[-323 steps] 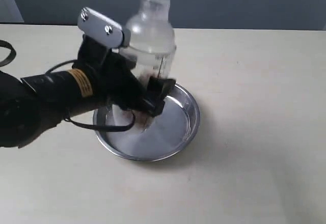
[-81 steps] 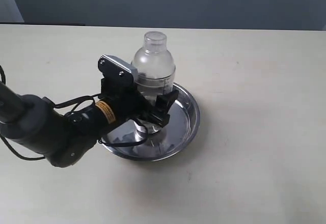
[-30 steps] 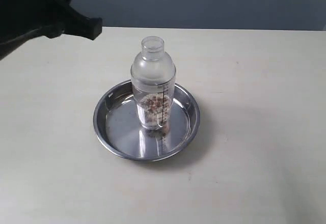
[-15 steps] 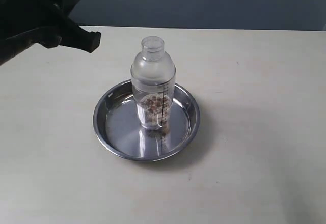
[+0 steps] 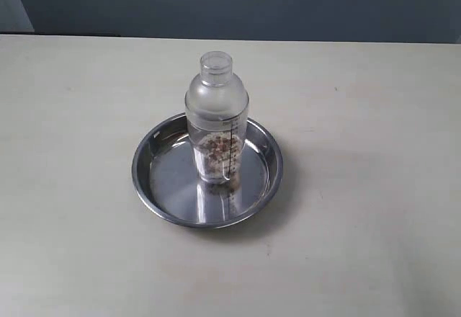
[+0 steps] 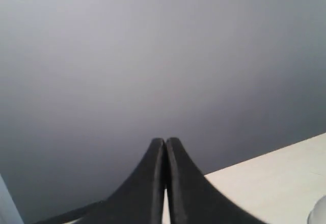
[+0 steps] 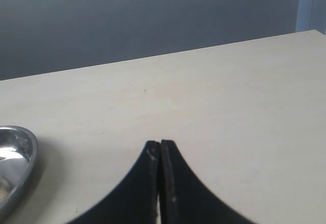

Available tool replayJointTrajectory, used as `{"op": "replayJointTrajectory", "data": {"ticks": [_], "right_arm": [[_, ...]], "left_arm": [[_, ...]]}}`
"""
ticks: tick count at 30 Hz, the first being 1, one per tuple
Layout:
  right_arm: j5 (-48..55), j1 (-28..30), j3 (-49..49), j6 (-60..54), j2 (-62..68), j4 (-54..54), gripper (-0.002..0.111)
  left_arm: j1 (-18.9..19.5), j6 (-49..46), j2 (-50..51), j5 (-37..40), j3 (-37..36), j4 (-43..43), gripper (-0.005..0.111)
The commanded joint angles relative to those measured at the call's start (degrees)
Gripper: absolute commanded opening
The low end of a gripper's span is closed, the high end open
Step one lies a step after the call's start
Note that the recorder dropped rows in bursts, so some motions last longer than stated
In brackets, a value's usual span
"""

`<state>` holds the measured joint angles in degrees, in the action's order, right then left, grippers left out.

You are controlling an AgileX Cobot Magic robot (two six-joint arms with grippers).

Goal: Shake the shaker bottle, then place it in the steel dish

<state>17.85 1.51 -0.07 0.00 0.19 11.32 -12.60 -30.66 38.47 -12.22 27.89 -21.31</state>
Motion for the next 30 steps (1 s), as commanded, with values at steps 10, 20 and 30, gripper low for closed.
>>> {"op": "replayJointTrajectory", "data": {"ticks": [10, 20, 30], "right_arm": [[-0.44, 0.18, 0.07, 0.0, -0.19, -0.36, -0.001], [-0.44, 0.18, 0.07, 0.0, -0.19, -0.36, -0.001], [-0.44, 0.18, 0.07, 0.0, -0.19, -0.36, -0.001]], "left_arm": [[14.76, 28.14, -25.17, 35.73, -7.5, 22.43, 0.001], [15.48, 30.97, -34.08, 33.89, -17.81, 21.87, 0.001], [15.48, 31.11, -37.82, 32.92, -23.87, 20.59, 0.001]]}}
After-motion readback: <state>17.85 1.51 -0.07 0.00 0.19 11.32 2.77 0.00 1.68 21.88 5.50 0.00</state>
